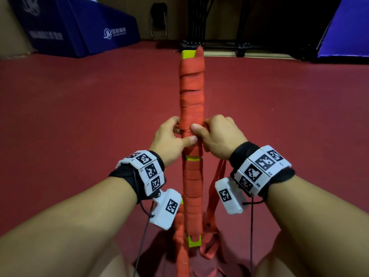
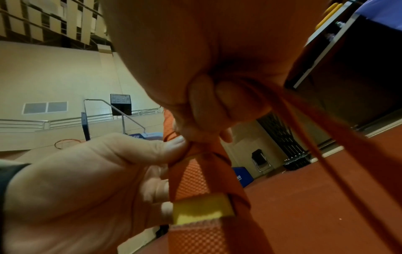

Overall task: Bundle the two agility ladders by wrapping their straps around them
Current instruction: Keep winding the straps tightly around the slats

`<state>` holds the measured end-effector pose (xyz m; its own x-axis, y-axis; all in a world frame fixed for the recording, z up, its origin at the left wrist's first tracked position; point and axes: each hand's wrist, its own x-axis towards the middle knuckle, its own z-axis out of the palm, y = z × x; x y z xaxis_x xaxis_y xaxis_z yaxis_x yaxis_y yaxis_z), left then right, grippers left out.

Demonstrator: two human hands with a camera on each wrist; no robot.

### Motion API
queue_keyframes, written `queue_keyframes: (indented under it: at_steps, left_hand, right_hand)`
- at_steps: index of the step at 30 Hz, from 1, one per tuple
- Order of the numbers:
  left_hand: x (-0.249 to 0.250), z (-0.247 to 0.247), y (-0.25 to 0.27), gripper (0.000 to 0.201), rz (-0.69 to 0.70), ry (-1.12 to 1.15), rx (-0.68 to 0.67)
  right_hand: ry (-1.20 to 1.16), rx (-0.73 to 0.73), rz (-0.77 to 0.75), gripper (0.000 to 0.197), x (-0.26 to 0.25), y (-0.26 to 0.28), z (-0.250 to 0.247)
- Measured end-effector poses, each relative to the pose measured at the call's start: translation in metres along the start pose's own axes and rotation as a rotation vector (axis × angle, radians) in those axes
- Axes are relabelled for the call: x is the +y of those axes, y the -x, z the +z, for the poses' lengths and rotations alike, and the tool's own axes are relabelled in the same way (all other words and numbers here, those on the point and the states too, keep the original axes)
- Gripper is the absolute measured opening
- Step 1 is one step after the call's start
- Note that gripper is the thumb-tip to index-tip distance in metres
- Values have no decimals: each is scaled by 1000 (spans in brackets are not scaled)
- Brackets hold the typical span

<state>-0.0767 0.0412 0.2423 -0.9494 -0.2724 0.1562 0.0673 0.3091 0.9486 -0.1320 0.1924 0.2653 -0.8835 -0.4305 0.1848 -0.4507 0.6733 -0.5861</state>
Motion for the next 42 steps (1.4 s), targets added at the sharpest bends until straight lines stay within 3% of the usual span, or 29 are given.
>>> queue_keyframes:
  at_steps: [3,7,9,15,19,22,27,29,34,37,42]
  left_hand:
    - [1,-4,5,40,34,-55,15]
    - [4,-5,8,33,110,-118,24]
    - [6,-3,9,37,130,-102,4]
    - [5,-2,4,60,56,70,-125]
    - [-2,-6,-1,59,63,96,-204]
    - [-1,-6,-1,54,106,51,-160]
    - [-4,0,-4,40,98,63,-96]
    - [-5,1,-3,44,88,52,-76]
    - [-3,0,2,59,70,51,-48]
    - [-4,-2,2,59,88,37,-62]
    - [-1,-3,2,77,41,107,-141]
  right_hand:
    - [23,-23,-30,53,-3,1,4]
    - [58,25,-46,80,-12,8,8]
    - [75,67,-54,76,-13,9,8]
    - [28,30,-170,31,-12,13,-9]
    - [3,2,-178,36,-4,10,-11]
    - [-3,-1,-174,36,-3,7,-11]
    - [14,30,-100,57,-3,3,-6]
    - [15,45,-69,64,-4,4,-3]
    - [13,58,-52,56,-8,8,-5]
    - [37,53,-94,69,-13,12,-6]
    - [33,38,-137,46,-15,12,-12]
